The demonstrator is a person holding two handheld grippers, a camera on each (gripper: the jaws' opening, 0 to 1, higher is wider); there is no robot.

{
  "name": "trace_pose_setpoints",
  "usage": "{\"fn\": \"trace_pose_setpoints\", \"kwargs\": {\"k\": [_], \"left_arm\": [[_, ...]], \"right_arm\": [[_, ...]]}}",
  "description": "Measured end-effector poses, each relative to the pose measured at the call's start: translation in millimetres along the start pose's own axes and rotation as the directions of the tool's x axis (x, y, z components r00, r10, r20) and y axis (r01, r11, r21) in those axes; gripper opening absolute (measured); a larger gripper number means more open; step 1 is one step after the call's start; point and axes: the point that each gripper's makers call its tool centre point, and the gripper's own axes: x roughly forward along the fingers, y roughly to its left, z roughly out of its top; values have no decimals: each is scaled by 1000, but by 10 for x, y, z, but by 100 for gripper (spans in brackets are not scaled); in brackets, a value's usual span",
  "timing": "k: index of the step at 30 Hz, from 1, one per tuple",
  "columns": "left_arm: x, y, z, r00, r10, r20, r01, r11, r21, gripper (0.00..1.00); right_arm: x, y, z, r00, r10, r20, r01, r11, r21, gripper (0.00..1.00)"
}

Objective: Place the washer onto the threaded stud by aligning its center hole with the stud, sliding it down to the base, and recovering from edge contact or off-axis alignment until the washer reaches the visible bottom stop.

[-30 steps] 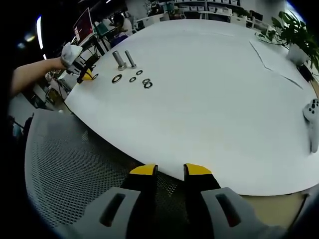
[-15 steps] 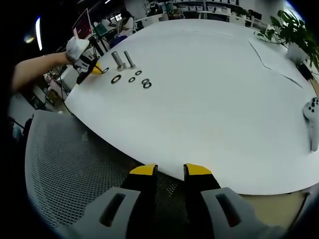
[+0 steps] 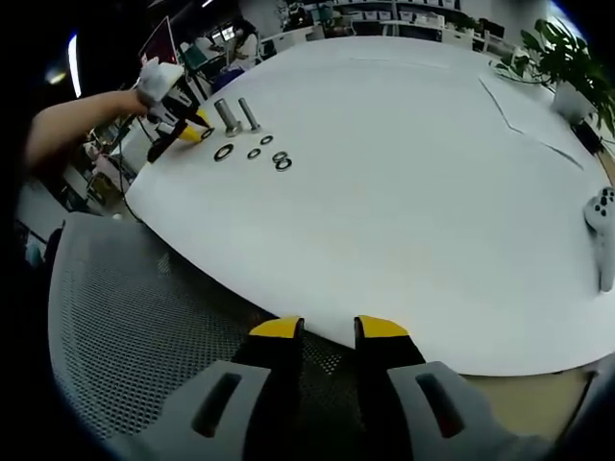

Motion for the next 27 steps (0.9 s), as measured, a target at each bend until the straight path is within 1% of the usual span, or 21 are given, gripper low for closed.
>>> {"fn": "trace_pose_setpoints", "kwargs": {"k": [1,2,3,4,6,8,11,16,17,20,22,23,25,27], "left_arm": [[7,-14,-6,1000,-21,-9,21,1000,-9,23],[14,12,4,1000,-23,-13,23,1000,2,22],[13,2,6,999,-30,-22,31,999,29,23],[8,-16,15,999,-35,-35,36,999,35,22],[18,-28,28,998,-33,-50,35,998,43,22],[7,-62,37,997,-38,-73,43,997,68,22],[3,-52,46,994,-41,-97,47,997,56,22],[-15,-102,54,992,-32,-122,43,995,89,21],[-19,-111,60,993,-33,-117,46,993,111,21],[-28,-130,66,994,-27,-110,42,990,136,20],[-21,-136,98,996,-26,-88,38,990,134,19],[-11,-147,134,998,-22,-64,29,992,122,19],[-13,-168,153,999,-19,-46,25,992,127,19],[-14,-152,170,999,1,-32,3,993,120,19]], "right_arm": [[0,-1,-1,1000,0,-1,0,1000,0,24],[0,-1,-1,1000,0,-1,0,1000,2,24],[0,-1,-2,1000,0,-1,0,1000,2,24],[0,-1,-3,1000,0,-2,0,1000,2,24],[1,0,-5,1000,0,-3,0,1000,1,24],[2,-1,-7,1000,0,-4,0,1000,2,24],[4,-1,-8,1000,0,-5,0,1000,2,24],[3,0,-7,1000,0,-5,0,1000,4,24],[3,0,-6,1000,0,-4,1,1000,4,24],[3,-1,-4,1000,-1,-4,1,1000,4,24],[3,-1,-4,1000,-1,-4,1,1000,4,24],[3,-1,-3,1000,-1,-4,1,1000,4,24],[4,-2,-3,1000,-1,-4,1,1000,3,24],[4,-2,-2,1000,-1,-3,1,1000,3,24]]}}
